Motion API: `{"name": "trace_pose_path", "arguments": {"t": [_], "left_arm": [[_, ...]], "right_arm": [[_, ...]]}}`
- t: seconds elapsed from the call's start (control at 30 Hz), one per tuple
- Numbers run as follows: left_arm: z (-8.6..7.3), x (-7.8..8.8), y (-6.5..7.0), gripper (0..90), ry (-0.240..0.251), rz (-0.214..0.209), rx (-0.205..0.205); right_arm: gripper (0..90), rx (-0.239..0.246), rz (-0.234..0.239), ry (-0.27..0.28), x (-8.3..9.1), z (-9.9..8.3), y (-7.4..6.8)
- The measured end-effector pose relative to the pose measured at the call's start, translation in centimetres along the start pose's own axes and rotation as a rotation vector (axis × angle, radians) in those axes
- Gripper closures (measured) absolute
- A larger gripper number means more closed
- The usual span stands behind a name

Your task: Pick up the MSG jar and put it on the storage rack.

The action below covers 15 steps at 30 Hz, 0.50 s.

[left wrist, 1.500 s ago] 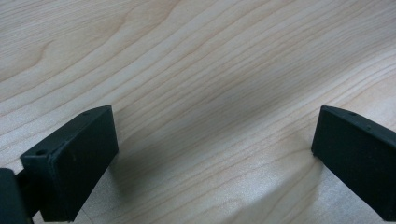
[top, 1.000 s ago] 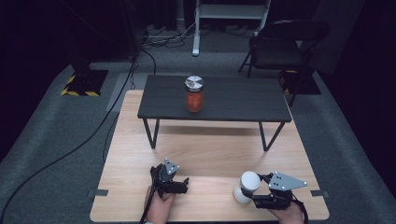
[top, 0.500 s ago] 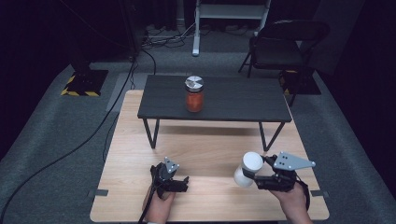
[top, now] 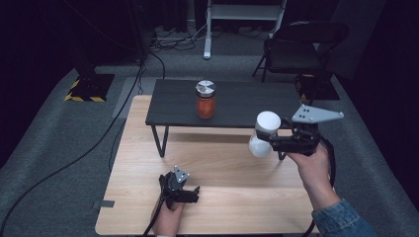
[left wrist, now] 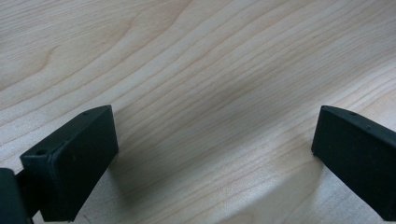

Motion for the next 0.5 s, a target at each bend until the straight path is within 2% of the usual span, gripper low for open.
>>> {"name": "trace_pose_path", "arguments": {"t": [0.13,0.27,0.5], "left_arm": [[0.0,0.0,0.0,0.1,0.0,0.0,-0.002],[0.0,0.0,0.0,0.1,-0.002,-0.002,-0.003],[0.0,0.1,0.0,0.1,-0.004,-0.003,-0.005]], "right_arm": [[33.0,0.002,-0.005,0.016,-1.3,2.5,0.3],[33.0,0.0,-0.023,0.01,-3.1,4.0,0.9],[33.0,-0.013,-0.09,-0.004,-5.7,4.6,2.2]]}}
Point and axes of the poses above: each handheld gripper's, and its own axes: x roughly backward along the jaws, z roughly out of its top, y roughly to its right, the point moved 3 cm from there along -x, roughly forward along the jaws, and after that the axes turned 9 degrees about y, right-handed, at the moved point
